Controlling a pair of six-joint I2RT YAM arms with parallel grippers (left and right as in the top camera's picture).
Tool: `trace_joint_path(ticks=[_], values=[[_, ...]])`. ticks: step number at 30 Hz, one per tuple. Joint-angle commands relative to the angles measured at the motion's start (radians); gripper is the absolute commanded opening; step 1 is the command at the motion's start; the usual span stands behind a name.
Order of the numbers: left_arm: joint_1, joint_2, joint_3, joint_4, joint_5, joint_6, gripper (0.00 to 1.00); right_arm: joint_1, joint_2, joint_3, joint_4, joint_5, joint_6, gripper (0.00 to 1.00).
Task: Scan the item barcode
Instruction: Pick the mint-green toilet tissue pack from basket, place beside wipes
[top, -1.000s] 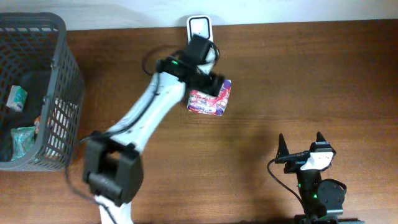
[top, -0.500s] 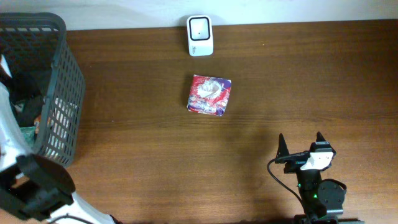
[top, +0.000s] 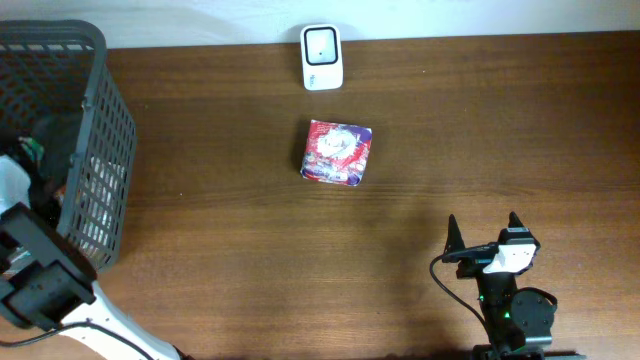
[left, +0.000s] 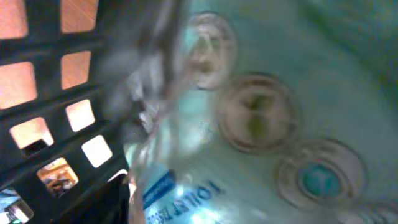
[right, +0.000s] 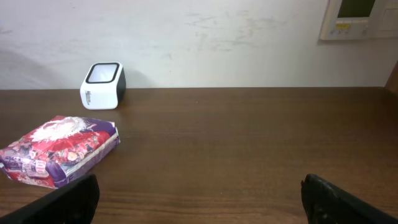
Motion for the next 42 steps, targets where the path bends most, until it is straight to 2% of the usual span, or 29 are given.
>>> trace_joint_path(ticks=[1,2,4,6,8,10,11,13,14,16,17,20,23,26,28,31,33,36,39,41,42], values=[[0.048,0.011,-0.018,0.007,0.145,-0.002,0.17,0.005,-0.006,-0.008,-0.002,0.009,0.000,0.99],[0.053,0.011,-0.018,0.008,0.167,-0.002,0.01,0.005,-0.006,-0.008,-0.002,0.009,0.000,0.99],[0.049,0.010,-0.001,-0.002,0.203,-0.003,0.00,0.005,-0.006,-0.008,-0.002,0.009,0.000,0.99],[0.021,-0.023,0.122,-0.066,0.275,-0.018,0.00,0.005,-0.006,-0.008,-0.002,0.009,0.000,0.99],[-0.002,-0.081,0.326,-0.123,0.445,-0.021,0.00,0.005,-0.006,-0.008,-0.002,0.009,0.000,0.99],[-0.025,-0.181,0.563,-0.139,0.707,-0.034,0.00,0.005,-0.006,-0.008,-0.002,0.009,0.000,0.99],[-0.026,-0.214,0.625,-0.129,0.738,-0.108,0.00,0.005,-0.006,-0.008,-0.002,0.009,0.000,0.99],[-0.026,-0.296,0.731,-0.129,0.750,-0.369,0.00,0.005,-0.006,-0.008,-0.002,0.009,0.000,0.98],[-0.032,-0.353,0.737,-0.129,0.836,-0.472,0.00,0.005,-0.006,-0.008,-0.002,0.009,0.000,0.99],[-0.055,-0.379,0.737,-0.137,0.946,-0.494,0.00,0.005,-0.006,-0.008,-0.002,0.009,0.000,0.99],[-0.106,-0.380,0.736,-0.168,1.047,-0.494,0.00,0.005,-0.006,-0.008,-0.002,0.009,0.000,0.99],[-0.349,-0.362,0.694,-0.239,1.000,-0.492,0.00,0.005,-0.006,-0.008,-0.002,0.009,0.000,0.99],[-0.591,-0.333,0.586,-0.259,0.836,-0.493,0.00,0.005,-0.006,-0.008,-0.002,0.009,0.000,0.99],[-0.747,-0.280,0.457,-0.185,0.644,-0.493,0.00,0.005,-0.006,-0.008,-0.002,0.009,0.000,0.99],[-0.845,-0.209,0.357,-0.050,0.615,-0.494,0.00,0.005,-0.006,-0.008,-0.002,0.009,0.000,0.99],[-0.932,-0.073,0.320,0.073,0.616,-0.494,0.00,0.005,-0.006,-0.008,-0.002,0.009,0.000,0.99],[-0.969,0.025,0.320,0.101,0.616,-0.573,0.00,0.005,-0.006,-0.008,-0.002,0.009,0.000,0.99],[-1.026,0.124,0.320,0.064,0.623,-0.610,0.00,0.005,-0.006,-0.008,-0.002,0.009,0.000,0.99],[-1.077,0.135,0.320,-0.008,0.634,-0.621,0.00,0.005,-0.006,-0.008,-0.002,0.009,0.000,0.99],[-1.110,0.135,0.320,-0.053,0.730,-0.621,0.00,0.005,-0.006,-0.008,-0.002,0.009,0.000,0.99],[-1.120,0.134,0.320,-0.071,0.728,-0.621,0.00,0.005,-0.006,-0.008,-0.002,0.009,0.000,0.99]])
